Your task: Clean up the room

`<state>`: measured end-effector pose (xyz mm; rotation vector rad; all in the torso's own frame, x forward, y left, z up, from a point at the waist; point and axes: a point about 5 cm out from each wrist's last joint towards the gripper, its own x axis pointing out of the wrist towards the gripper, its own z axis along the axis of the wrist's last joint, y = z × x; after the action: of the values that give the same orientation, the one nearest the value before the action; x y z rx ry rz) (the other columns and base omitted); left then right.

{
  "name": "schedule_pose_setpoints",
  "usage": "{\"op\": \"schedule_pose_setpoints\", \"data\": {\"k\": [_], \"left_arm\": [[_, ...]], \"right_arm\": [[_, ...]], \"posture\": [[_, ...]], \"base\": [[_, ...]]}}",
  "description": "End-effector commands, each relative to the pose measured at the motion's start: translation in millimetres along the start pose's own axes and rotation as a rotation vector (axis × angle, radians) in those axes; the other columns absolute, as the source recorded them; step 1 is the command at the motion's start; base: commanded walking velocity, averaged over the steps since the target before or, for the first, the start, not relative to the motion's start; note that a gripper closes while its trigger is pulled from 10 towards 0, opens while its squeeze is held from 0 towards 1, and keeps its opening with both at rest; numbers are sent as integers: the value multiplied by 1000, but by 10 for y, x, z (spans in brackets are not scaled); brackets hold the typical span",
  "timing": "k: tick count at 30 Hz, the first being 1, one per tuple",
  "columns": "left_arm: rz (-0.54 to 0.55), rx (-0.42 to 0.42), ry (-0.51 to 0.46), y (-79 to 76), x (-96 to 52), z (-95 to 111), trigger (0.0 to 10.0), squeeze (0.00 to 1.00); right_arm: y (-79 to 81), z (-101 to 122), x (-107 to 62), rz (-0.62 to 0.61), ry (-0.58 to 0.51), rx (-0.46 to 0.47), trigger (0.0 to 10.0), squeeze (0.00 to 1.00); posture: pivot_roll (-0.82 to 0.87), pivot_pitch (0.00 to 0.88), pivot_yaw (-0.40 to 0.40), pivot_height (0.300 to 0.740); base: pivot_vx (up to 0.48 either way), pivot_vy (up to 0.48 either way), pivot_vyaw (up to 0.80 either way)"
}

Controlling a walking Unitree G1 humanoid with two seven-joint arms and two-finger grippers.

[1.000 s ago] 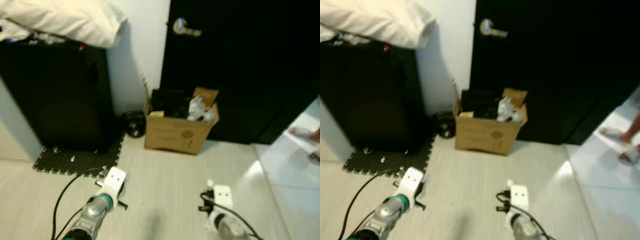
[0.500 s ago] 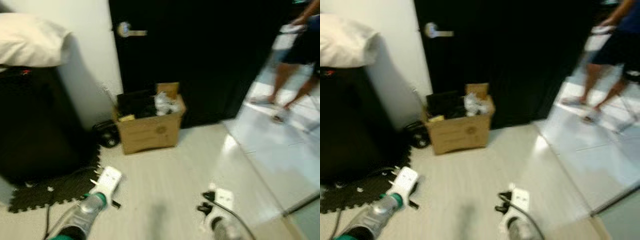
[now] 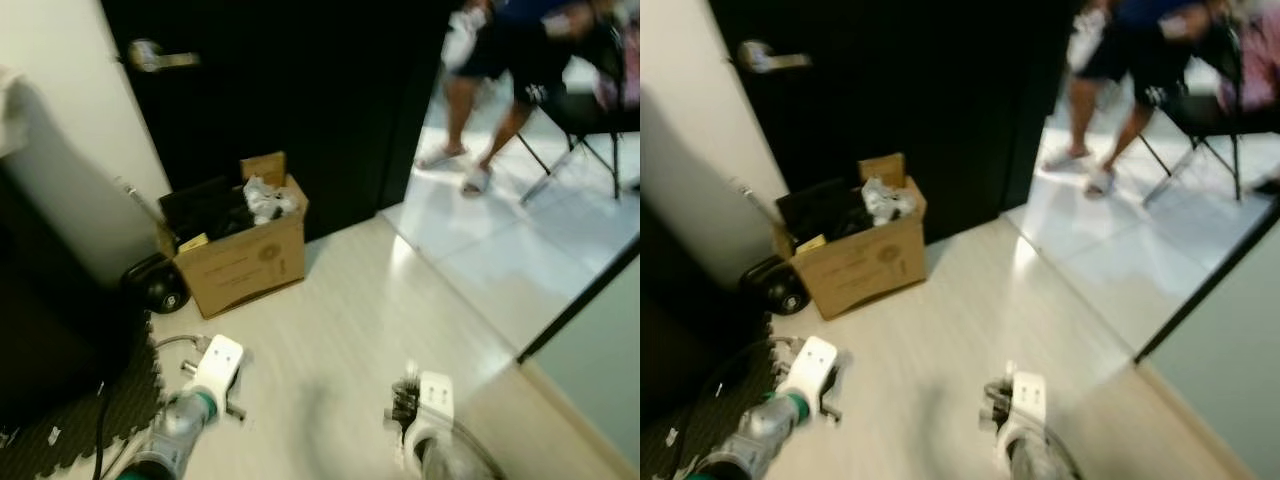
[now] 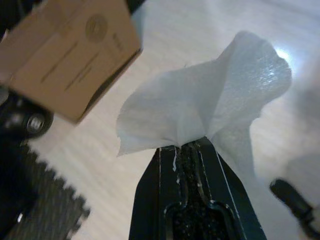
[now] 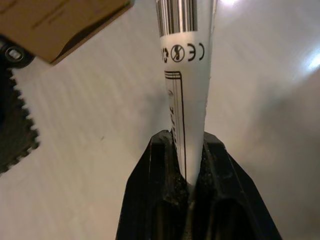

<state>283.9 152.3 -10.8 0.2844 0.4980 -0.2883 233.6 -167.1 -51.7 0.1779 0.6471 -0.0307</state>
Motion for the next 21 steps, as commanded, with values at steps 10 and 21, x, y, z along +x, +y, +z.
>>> {"op": "schedule_pose_setpoints", "data": {"k": [10, 21], "left_arm": [[4, -45, 17, -101, -18, -84, 10000, 0], [19, -75, 11, -171, -9, -77, 10000, 0]], "right_arm": [[-61, 51, -3, 23, -13, -120, 10000, 0], [-135, -10, -33, 34, 24, -171, 10000, 0]], "posture": [[-49, 0, 61, 740], [-41, 0, 15, 740]], "base": [[480, 0, 0], [480, 0, 0]]}}
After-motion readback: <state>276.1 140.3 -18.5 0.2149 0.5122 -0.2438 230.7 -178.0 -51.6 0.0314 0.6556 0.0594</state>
